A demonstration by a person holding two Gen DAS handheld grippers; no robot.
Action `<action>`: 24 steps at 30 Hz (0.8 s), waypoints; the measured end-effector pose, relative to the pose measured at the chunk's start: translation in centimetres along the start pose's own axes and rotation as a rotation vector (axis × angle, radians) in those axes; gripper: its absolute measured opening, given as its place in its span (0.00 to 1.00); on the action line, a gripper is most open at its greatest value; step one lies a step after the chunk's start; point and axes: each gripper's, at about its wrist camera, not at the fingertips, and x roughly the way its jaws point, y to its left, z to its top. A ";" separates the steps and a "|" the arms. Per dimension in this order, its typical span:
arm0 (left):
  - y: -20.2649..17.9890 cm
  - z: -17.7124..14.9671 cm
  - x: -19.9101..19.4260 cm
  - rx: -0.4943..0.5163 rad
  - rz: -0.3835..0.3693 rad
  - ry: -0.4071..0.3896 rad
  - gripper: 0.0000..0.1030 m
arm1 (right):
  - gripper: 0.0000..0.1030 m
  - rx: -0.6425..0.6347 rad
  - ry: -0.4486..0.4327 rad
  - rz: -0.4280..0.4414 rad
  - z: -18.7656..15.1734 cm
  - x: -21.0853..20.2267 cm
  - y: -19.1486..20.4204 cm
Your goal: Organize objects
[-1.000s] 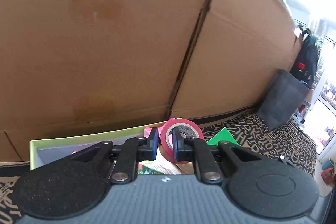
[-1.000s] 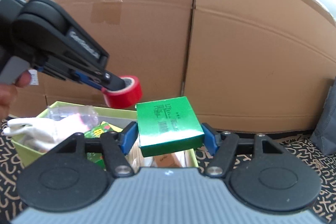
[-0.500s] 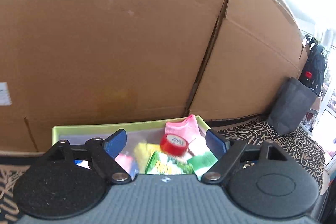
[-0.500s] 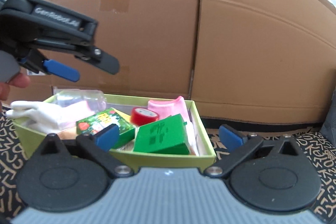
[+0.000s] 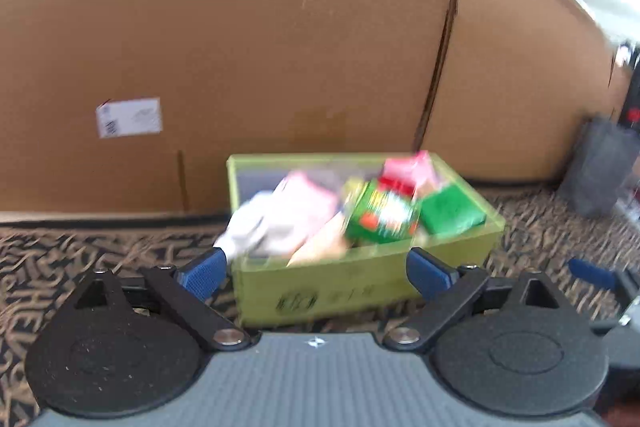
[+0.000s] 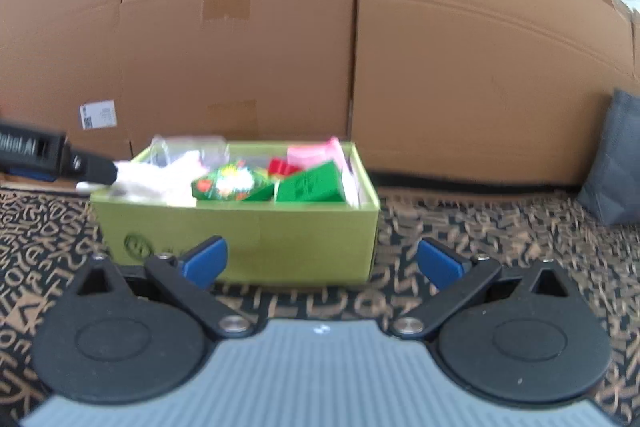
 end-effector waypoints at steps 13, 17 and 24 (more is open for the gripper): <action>0.0 -5.5 -1.8 0.095 0.125 0.070 0.96 | 1.00 0.088 0.085 0.010 -3.1 -1.7 1.2; 0.3 -5.2 -1.9 0.084 0.121 0.072 0.96 | 1.00 0.079 0.080 0.007 -2.8 -1.6 1.6; 1.1 -4.9 -1.6 0.035 0.118 0.090 0.96 | 1.00 0.070 0.091 0.003 -2.8 -1.1 2.2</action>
